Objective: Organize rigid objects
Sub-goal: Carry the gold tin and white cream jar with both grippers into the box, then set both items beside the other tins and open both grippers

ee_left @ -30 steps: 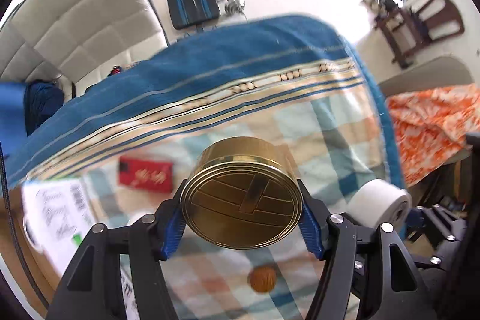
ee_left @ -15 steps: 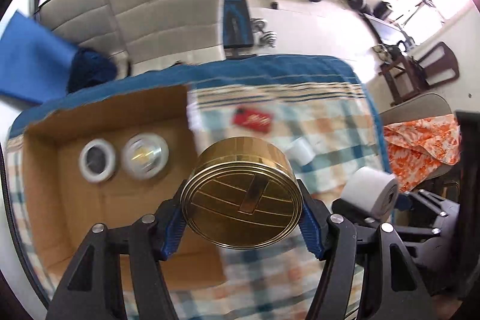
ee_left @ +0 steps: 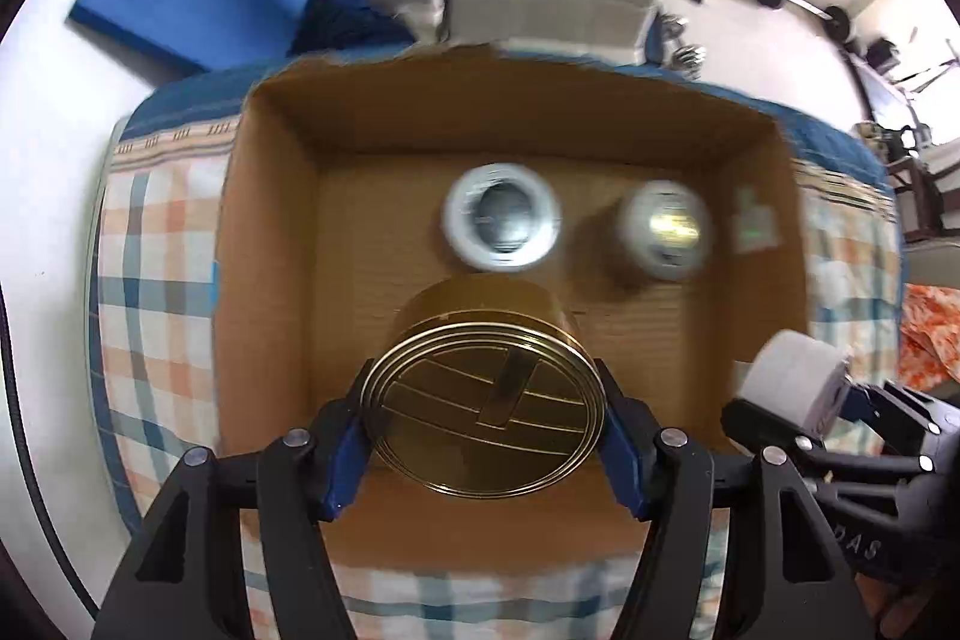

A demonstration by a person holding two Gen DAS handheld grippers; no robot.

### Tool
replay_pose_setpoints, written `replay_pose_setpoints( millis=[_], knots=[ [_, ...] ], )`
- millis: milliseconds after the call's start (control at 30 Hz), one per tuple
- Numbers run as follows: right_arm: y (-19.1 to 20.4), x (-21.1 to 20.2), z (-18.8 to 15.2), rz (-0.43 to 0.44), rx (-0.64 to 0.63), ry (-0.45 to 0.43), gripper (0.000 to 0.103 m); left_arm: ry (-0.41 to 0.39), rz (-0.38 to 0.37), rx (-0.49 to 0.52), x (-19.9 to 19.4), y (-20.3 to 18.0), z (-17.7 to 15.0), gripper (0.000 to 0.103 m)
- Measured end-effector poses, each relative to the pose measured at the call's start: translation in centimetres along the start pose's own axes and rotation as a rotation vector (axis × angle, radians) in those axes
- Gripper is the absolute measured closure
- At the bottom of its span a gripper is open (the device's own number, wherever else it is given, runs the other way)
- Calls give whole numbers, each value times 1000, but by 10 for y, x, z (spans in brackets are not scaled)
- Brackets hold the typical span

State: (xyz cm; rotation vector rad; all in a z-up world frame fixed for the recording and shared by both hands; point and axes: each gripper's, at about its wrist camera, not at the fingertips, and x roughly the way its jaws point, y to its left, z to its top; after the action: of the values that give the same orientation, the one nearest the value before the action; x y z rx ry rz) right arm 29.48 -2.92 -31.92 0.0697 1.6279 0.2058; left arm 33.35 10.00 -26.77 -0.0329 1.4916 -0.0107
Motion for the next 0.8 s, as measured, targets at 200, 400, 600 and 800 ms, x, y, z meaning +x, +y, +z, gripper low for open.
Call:
replay_pose_setpoints(
  millis=[200, 400, 600, 800],
  knots=[
    [20, 53, 24, -79, 8, 104, 33, 125, 53, -34, 65, 42, 27, 41],
    [27, 85, 42, -174, 11, 162, 33, 207, 118, 17, 114, 39, 48, 41],
    [26, 100, 54, -198, 19, 202, 33, 212, 80, 14, 127, 33, 61, 40],
    [24, 114, 66, -206, 30, 248, 33, 213, 68, 31, 126, 35, 67, 40]
  ],
)
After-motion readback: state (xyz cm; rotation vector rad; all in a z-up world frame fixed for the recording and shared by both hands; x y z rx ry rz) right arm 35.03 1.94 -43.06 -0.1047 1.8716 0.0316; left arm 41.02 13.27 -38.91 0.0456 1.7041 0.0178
